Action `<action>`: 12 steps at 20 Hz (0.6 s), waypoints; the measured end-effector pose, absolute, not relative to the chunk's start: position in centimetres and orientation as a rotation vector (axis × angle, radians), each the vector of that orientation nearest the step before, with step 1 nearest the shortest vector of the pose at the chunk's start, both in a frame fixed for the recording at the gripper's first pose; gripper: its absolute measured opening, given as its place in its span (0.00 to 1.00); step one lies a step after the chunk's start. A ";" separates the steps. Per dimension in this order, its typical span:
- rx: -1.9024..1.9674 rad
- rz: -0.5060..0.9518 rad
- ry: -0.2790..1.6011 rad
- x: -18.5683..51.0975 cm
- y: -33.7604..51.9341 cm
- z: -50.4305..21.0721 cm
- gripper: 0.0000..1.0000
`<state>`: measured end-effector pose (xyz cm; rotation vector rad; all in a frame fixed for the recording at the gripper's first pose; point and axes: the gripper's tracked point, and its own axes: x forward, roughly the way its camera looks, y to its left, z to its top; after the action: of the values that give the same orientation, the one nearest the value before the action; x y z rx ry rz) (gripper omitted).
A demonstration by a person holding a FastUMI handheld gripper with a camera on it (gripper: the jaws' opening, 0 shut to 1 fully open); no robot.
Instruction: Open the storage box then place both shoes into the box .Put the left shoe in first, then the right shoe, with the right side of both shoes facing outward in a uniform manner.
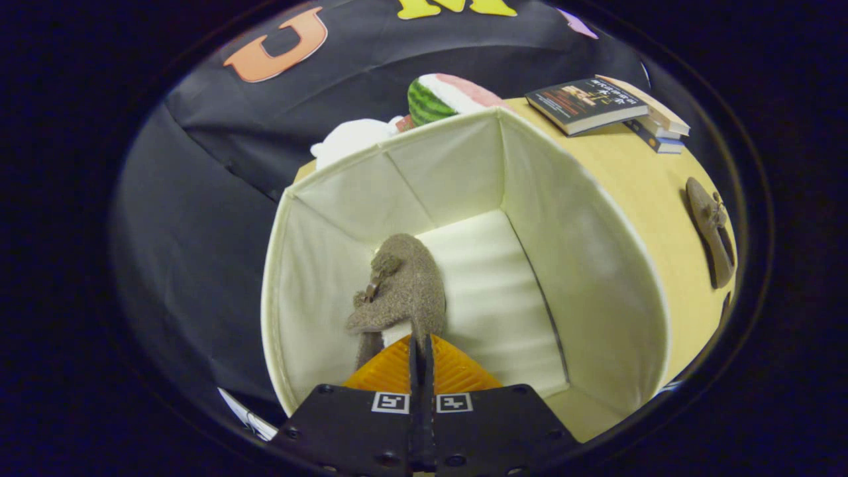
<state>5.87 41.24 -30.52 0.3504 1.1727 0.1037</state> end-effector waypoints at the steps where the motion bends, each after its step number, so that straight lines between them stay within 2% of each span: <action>1: 0.337 0.098 1.187 5.9 41.1 -30.9 0.00; 4: 0.307 0.109 1.225 5.7 41.1 -31.7 0.01; 9: 0.267 0.145 1.180 5.4 40.5 -29.7 0.54; 12: 0.245 0.179 1.087 5.6 39.2 -26.3 0.75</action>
<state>5.58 39.23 -26.29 0.2453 1.0873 0.1787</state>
